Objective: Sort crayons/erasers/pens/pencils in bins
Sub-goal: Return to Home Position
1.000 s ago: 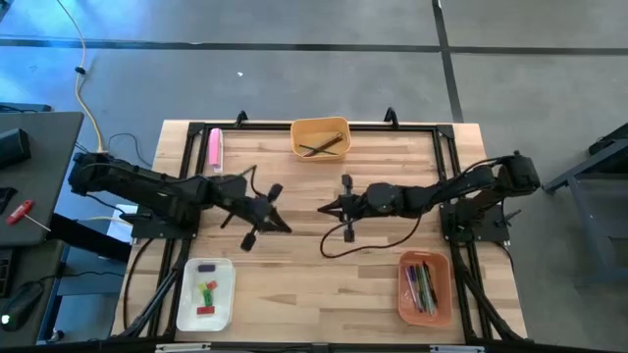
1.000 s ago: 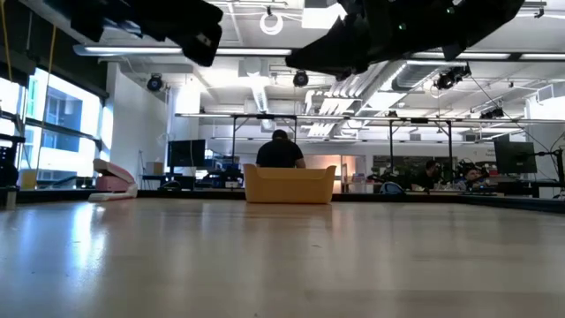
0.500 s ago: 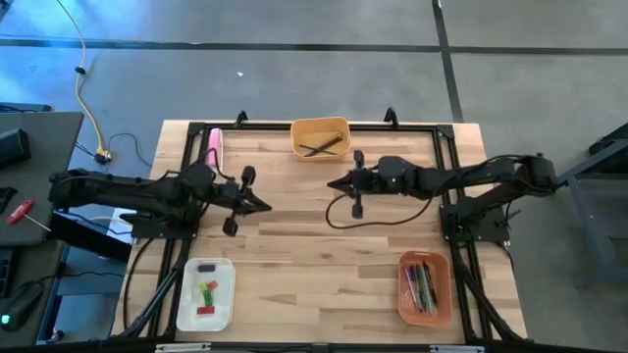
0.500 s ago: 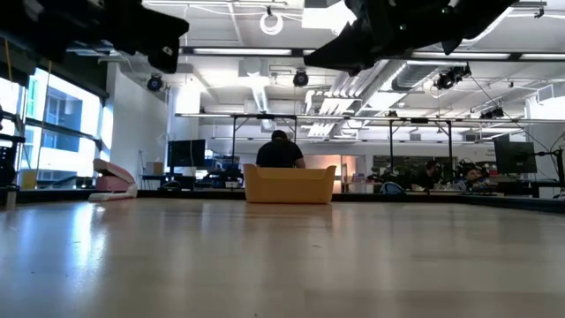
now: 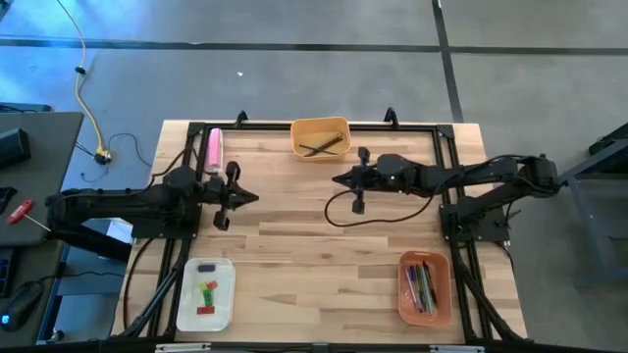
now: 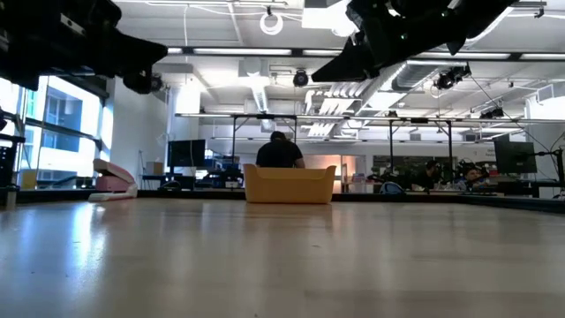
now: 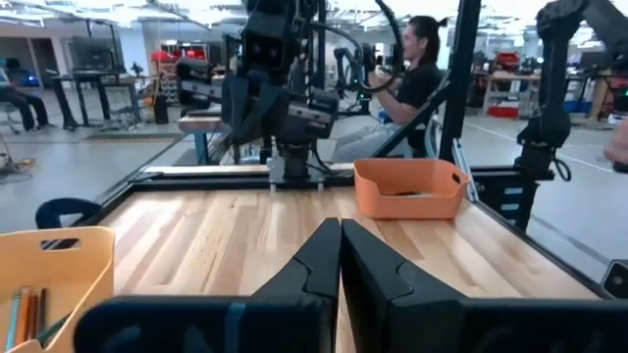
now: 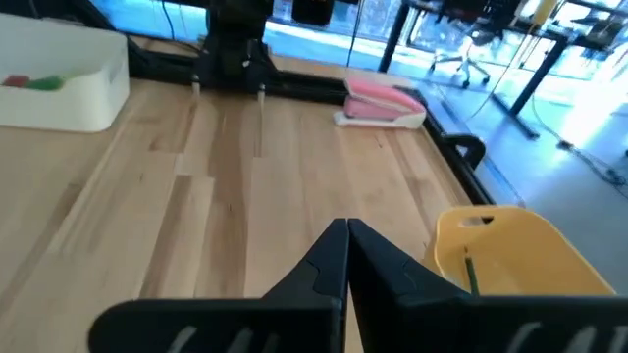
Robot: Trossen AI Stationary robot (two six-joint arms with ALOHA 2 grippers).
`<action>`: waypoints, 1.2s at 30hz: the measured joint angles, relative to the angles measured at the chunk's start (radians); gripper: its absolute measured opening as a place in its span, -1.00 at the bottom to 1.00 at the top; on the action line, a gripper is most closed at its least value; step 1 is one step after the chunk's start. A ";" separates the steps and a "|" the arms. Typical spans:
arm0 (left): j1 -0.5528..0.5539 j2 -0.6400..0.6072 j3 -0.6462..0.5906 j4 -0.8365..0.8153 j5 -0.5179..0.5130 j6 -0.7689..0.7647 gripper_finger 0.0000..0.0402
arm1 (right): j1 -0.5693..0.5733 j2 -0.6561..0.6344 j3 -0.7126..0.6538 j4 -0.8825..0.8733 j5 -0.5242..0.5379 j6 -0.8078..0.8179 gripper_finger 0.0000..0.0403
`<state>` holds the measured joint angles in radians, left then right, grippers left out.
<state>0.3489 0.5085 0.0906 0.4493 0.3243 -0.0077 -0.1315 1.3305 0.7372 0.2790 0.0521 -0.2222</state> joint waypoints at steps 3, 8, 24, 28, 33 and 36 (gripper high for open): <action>0.008 -0.056 0.000 -0.038 0.014 0.000 -0.99 | -0.023 -0.036 -0.045 0.015 -0.051 0.011 -1.00; 0.025 -0.135 0.000 -0.120 0.050 0.000 -0.99 | -0.055 -0.200 -0.261 0.184 -0.105 0.083 -1.00; 0.070 -0.227 0.001 -0.167 0.015 -0.017 -0.99 | -0.054 -0.994 -0.693 0.163 -0.051 0.143 -1.00; 0.070 -0.228 -0.024 -0.124 -0.021 -0.039 -0.99 | -0.054 -1.135 -0.727 0.086 -0.041 0.133 -1.00; 0.070 -0.231 -0.080 -0.041 -0.019 -0.069 -0.99 | -0.054 -1.293 -0.727 -0.070 -0.020 0.108 -1.00; 0.070 -0.237 -0.079 -0.041 -0.017 -0.069 -0.99 | -0.054 -1.331 -0.726 -0.133 0.029 0.101 -1.00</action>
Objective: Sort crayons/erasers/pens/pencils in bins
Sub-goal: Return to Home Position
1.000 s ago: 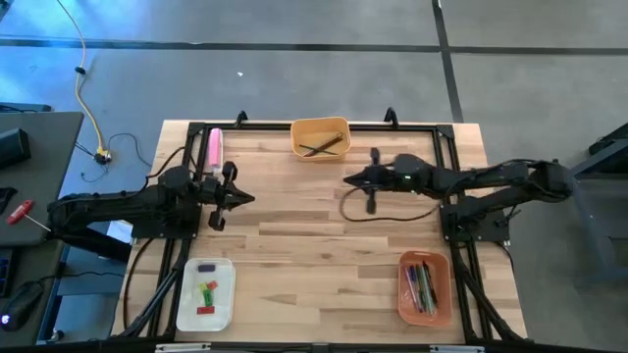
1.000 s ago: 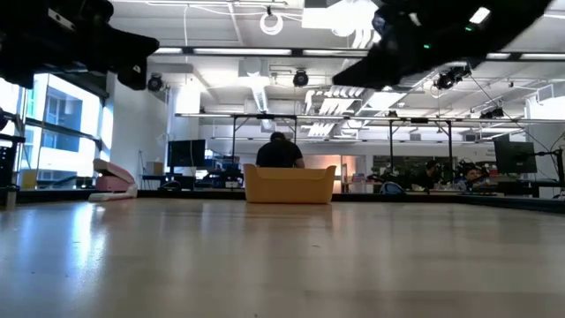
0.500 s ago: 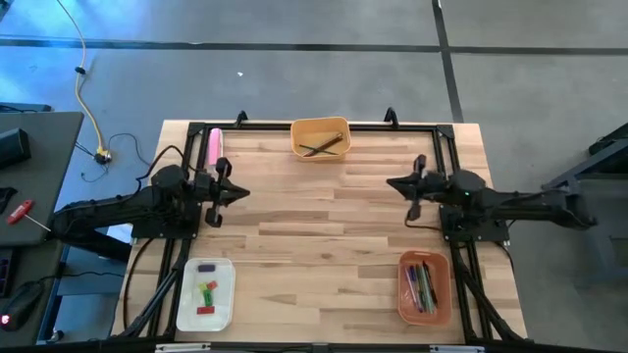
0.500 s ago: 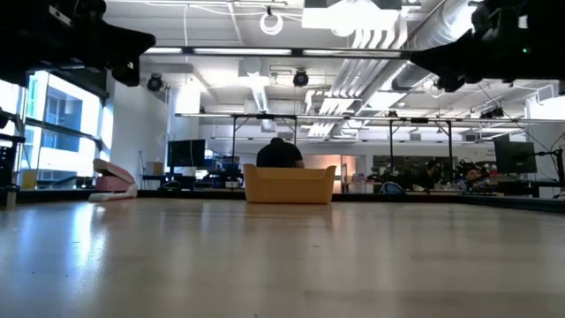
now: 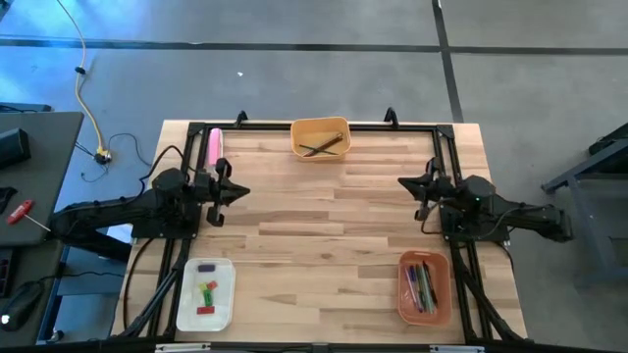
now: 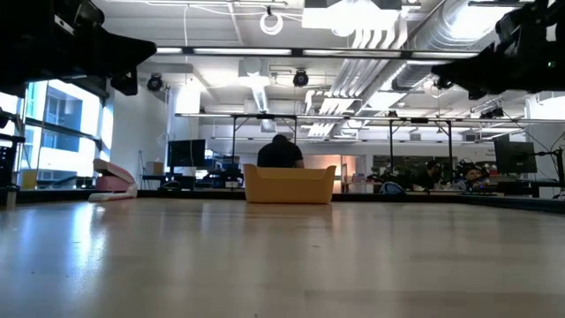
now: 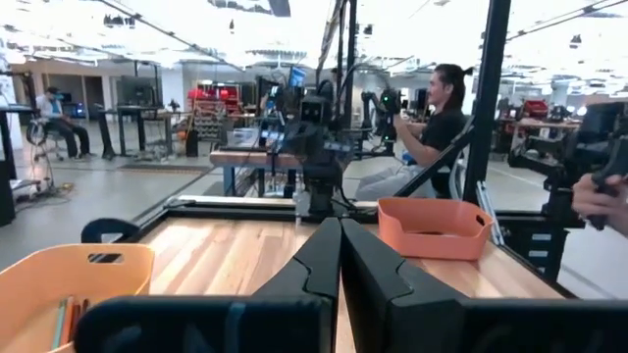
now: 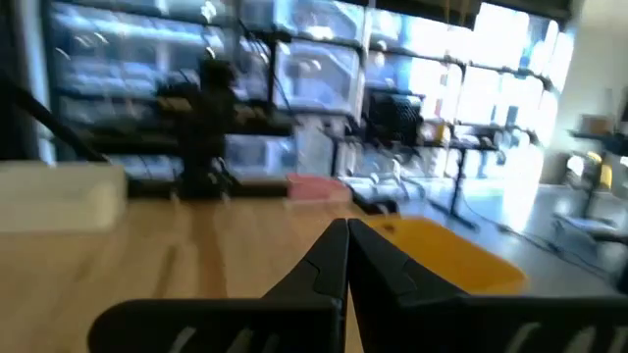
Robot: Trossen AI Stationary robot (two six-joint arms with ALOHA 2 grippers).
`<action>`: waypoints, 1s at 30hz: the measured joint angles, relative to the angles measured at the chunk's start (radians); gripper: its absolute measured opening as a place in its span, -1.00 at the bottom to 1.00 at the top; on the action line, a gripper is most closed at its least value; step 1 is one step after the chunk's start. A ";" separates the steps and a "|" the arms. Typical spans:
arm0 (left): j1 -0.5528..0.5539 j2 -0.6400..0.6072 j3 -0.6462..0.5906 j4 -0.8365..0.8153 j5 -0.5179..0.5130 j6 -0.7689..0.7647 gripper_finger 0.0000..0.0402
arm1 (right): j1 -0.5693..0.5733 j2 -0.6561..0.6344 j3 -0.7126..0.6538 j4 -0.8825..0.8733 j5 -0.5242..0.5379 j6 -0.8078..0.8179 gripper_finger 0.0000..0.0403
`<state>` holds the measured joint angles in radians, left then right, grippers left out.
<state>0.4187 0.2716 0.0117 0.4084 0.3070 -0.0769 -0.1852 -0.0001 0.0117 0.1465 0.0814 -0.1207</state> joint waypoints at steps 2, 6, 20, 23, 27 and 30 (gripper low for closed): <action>0.000 -0.017 0.000 -0.004 0.003 -0.006 -0.99 | 0.000 0.007 0.000 -0.036 0.029 -0.007 -1.00; 0.000 -0.080 0.001 -0.078 -0.010 0.004 -0.99 | 0.000 0.001 0.000 -0.089 0.081 0.008 -1.00; 0.000 -0.268 0.002 -0.346 -0.107 0.020 -0.99 | 0.002 0.001 -0.002 -0.093 0.155 0.001 -1.00; -0.002 -0.268 0.002 -0.366 -0.106 0.009 -0.98 | 0.002 0.005 -0.002 -0.091 0.156 -0.025 -1.00; -0.002 -0.268 0.001 -0.335 -0.127 0.001 -0.98 | 0.002 0.007 -0.002 -0.093 0.155 -0.061 -1.00; -0.002 -0.268 0.001 -0.334 -0.191 0.001 -0.98 | 0.002 0.007 -0.002 -0.093 0.154 -0.020 -1.00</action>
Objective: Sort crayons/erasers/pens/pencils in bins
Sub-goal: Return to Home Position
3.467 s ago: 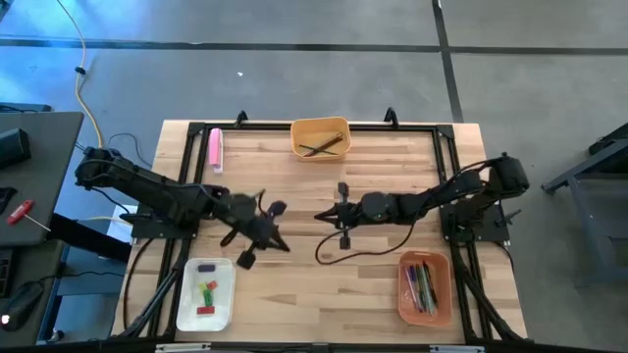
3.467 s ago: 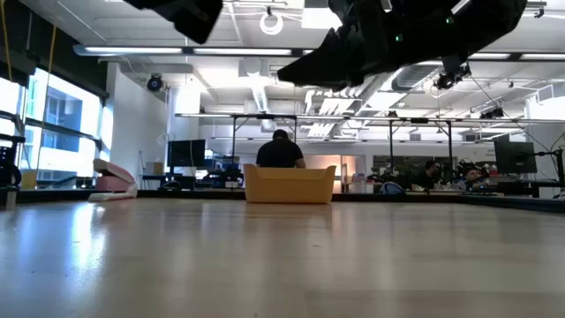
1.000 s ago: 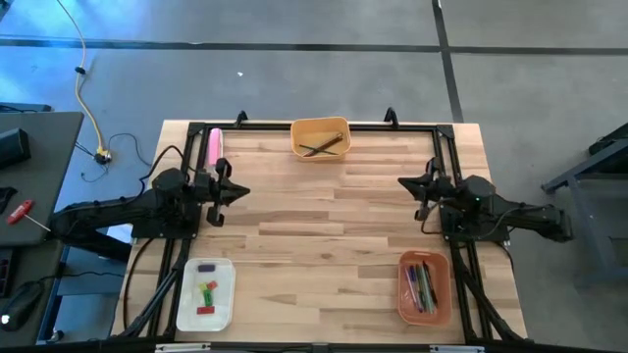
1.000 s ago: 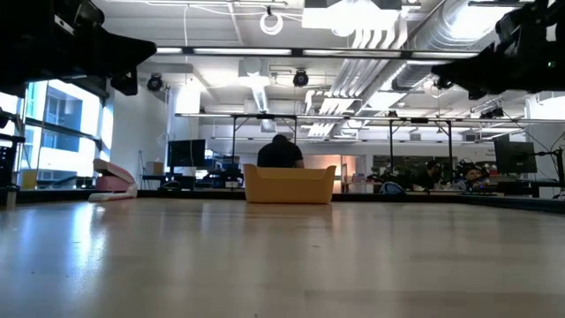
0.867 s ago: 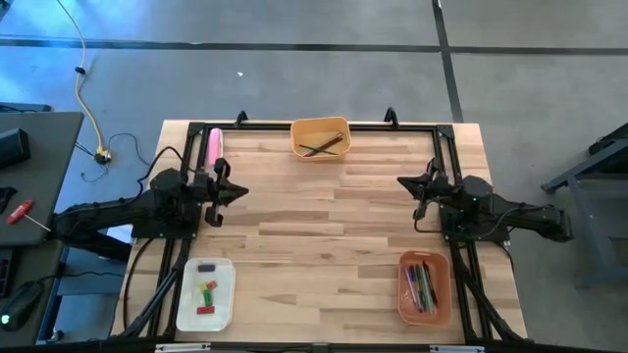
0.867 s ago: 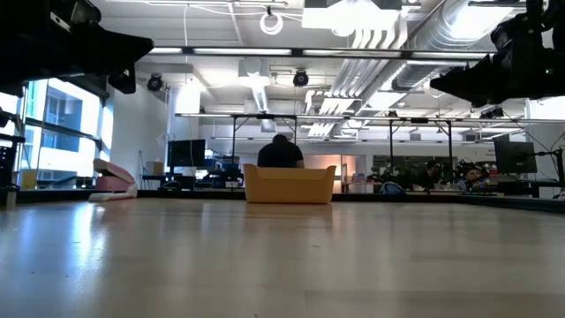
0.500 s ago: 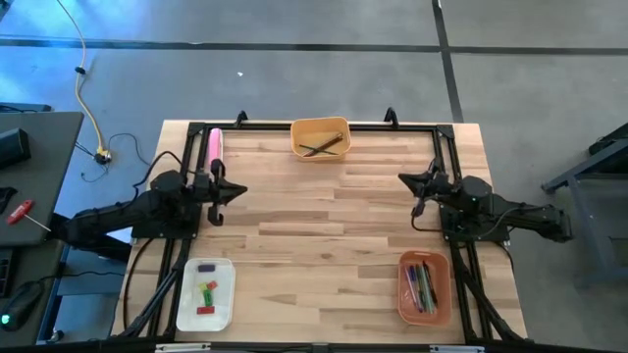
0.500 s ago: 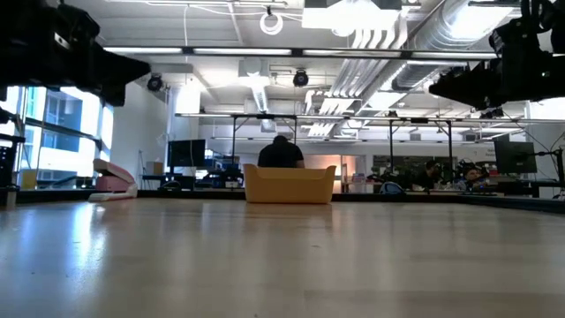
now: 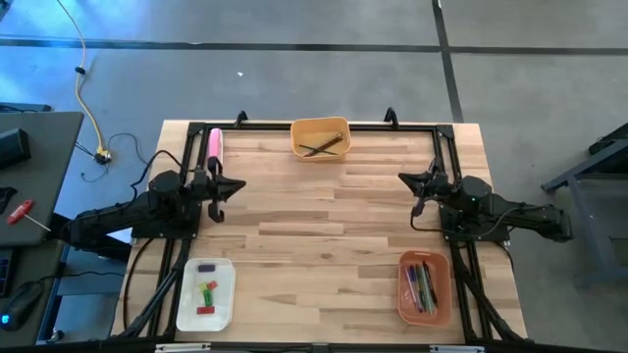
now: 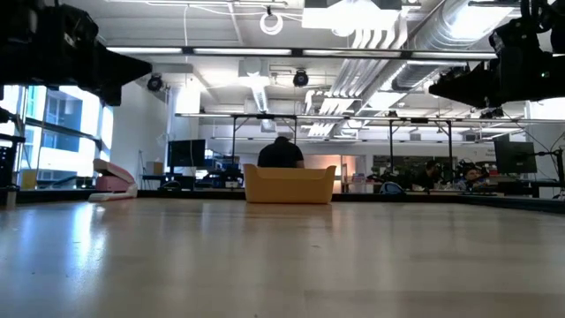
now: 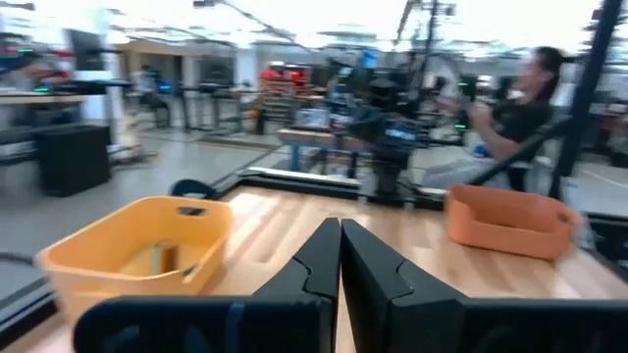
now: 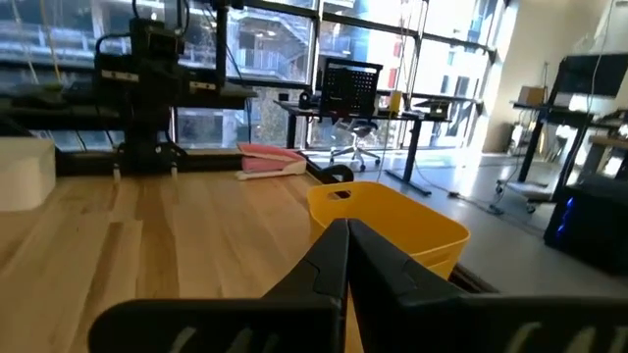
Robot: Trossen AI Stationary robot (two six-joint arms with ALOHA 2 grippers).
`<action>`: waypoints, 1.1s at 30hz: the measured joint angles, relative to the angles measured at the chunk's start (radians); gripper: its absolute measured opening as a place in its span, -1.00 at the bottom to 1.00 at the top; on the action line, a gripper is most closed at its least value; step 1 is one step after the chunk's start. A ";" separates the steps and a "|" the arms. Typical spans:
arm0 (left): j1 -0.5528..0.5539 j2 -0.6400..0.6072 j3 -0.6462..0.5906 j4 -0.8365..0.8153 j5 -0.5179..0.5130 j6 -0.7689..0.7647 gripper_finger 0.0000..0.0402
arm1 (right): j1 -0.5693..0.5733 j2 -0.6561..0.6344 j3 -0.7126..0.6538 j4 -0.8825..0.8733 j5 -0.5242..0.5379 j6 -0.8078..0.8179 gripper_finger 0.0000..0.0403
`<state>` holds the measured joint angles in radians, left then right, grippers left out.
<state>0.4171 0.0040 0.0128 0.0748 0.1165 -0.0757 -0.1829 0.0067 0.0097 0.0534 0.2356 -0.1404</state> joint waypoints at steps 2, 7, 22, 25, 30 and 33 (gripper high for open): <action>0.000 0.001 0.000 -0.006 -0.043 0.000 -0.98 | 0.000 0.000 0.000 0.000 0.000 0.043 -1.00; 0.000 0.004 0.000 -0.037 -0.052 0.040 -0.98 | 0.000 0.000 0.000 0.000 -0.002 0.117 -1.00; 0.000 0.004 0.000 -0.034 -0.050 0.034 -0.98 | 0.000 0.000 -0.001 0.000 -0.003 0.115 -1.00; 0.000 0.004 0.000 -0.034 -0.050 0.034 -0.98 | 0.000 0.000 -0.001 0.000 -0.003 0.115 -1.00; 0.000 0.004 0.000 -0.034 -0.050 0.034 -0.98 | 0.000 0.000 -0.001 0.000 -0.003 0.115 -1.00; 0.000 0.004 0.000 -0.034 -0.050 0.034 -0.98 | 0.000 0.000 -0.001 0.000 -0.003 0.115 -1.00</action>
